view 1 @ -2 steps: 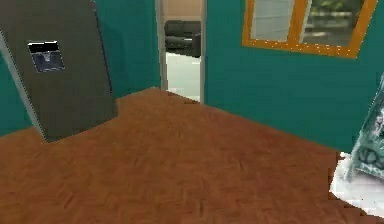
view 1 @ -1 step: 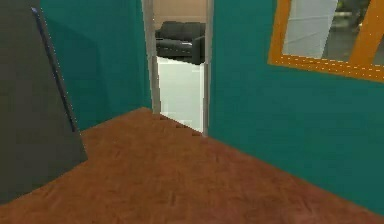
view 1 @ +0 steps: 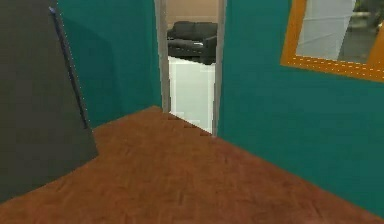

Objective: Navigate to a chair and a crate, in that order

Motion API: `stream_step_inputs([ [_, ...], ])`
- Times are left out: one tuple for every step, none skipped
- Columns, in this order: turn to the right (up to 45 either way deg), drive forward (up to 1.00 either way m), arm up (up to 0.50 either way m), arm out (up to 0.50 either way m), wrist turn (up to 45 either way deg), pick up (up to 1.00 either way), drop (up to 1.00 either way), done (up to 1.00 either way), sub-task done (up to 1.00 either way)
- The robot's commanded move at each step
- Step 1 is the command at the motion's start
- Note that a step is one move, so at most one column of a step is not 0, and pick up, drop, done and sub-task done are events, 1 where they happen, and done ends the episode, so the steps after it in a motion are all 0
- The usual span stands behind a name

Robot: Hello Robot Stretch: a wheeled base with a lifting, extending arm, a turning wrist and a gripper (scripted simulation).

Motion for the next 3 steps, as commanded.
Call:
stream_step_inputs([
  [0.0,1.0,0.0,0.0,0.0,0.0,0.0,0.0,0.0],
  [0.0,1.0,0.0,0.0,0.0,0.0,0.0,0.0,0.0],
  [-3.0,0.0,0.0,0.0,0.0,0.0,0.0,0.0,0.0],
])
